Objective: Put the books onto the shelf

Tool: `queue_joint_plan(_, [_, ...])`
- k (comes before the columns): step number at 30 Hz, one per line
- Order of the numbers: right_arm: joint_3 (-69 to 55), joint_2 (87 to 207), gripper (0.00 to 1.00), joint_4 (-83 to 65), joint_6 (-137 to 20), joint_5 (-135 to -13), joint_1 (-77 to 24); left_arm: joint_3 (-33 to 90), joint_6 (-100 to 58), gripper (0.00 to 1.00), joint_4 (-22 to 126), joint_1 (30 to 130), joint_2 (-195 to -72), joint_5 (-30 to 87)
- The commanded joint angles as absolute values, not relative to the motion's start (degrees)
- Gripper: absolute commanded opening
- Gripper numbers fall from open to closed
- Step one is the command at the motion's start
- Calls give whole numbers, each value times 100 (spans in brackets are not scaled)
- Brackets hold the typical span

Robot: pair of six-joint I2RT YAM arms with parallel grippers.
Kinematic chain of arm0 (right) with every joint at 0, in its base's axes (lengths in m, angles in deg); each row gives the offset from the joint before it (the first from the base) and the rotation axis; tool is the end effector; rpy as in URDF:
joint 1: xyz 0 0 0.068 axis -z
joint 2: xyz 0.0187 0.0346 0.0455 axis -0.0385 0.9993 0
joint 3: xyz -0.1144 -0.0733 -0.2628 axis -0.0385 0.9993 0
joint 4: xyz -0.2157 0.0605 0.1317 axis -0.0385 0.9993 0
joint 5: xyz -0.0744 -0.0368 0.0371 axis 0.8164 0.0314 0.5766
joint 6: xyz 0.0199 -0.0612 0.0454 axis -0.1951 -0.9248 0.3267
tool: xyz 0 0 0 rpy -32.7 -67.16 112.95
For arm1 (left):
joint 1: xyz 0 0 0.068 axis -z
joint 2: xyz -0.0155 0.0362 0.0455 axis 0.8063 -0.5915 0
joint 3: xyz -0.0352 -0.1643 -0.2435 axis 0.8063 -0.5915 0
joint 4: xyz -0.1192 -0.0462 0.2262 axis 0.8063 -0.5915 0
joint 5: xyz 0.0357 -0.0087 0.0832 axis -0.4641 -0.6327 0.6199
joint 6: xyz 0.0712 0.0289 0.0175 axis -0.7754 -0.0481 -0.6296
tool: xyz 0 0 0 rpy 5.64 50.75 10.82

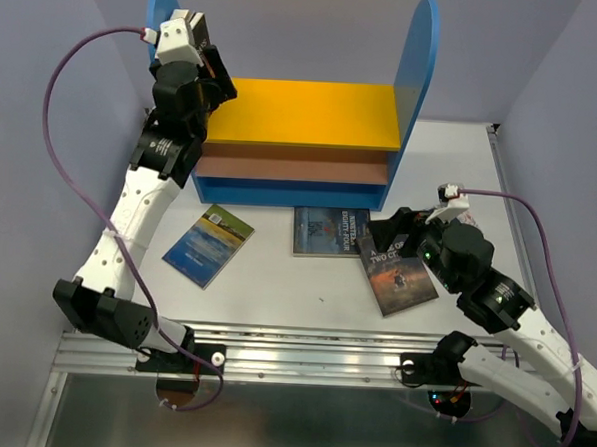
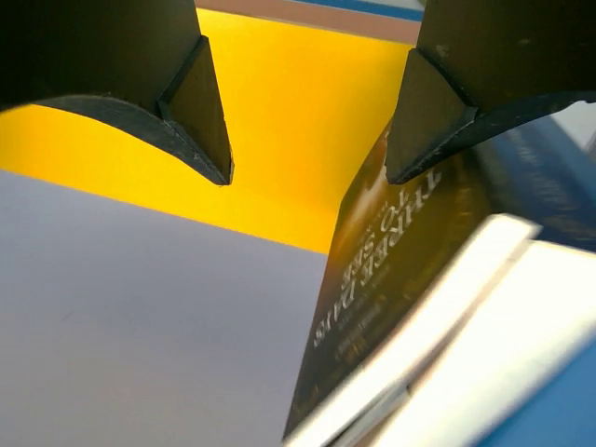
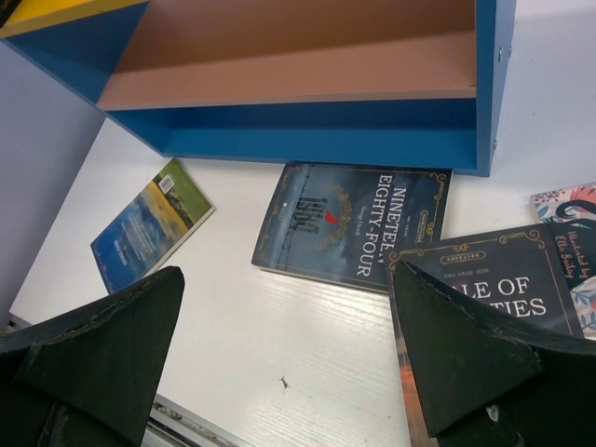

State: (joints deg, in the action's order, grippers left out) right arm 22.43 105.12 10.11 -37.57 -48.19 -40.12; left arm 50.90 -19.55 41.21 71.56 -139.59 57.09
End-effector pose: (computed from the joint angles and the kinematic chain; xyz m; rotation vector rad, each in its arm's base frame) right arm 0.1372 0.0961 0.3541 0.0004 1.8160 0.5928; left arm 0.3305 -0.0814 0.5213 -0.2233 1.4874 -0.1645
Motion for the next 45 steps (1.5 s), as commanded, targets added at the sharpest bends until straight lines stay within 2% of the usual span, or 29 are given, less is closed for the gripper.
queue_joint_plan(1, [2046,10536,100,976,-3842,-4754,-4025,5005,-1850,79,4458,7105,-13403,5449])
queue_joint_plan(6, [2003,10632,100,976,-3860,-4771,-4025,4900,-1745,87,4589,7105,-12972,4834])
queue_joint_plan(11, [1976,10694,100,976,-3886,-4789,-4025,4759,-1578,90,4739,7105,-12453,4350])
queue_joint_plan(12, [1976,10720,100,976,-3886,-4806,-4025,4724,-1543,95,4765,7097,-12313,4245])
queue_joint_plan(14, [1959,10738,100,976,-3886,-4806,-4025,4698,-1481,95,4757,7105,-12181,4227])
queue_joint_plan(15, [1959,10747,100,976,-3877,-4806,-4025,4663,-1446,99,4748,7105,-12110,4244])
queue_joint_plan(23, [1836,11089,100,1099,-3763,-4850,-4025,4214,-1068,99,4677,7105,-11389,4490])
queue_joint_plan(30, [1704,11230,100,1169,-3772,-4903,-4025,4364,-1129,99,4344,7105,-11907,3902])
queue_joint_plan(33, [1721,11177,100,1327,-3737,-4868,-4025,3900,-937,99,4370,7105,-11540,3770])
queue_joint_plan(38, [1931,11081,100,1846,-3272,-4402,-4025,2195,37,99,4449,7105,-10222,3691])
queue_joint_plan(45, [2362,10923,100,2488,-2551,-3576,-4025,50,769,99,4493,7271,-9420,2005])
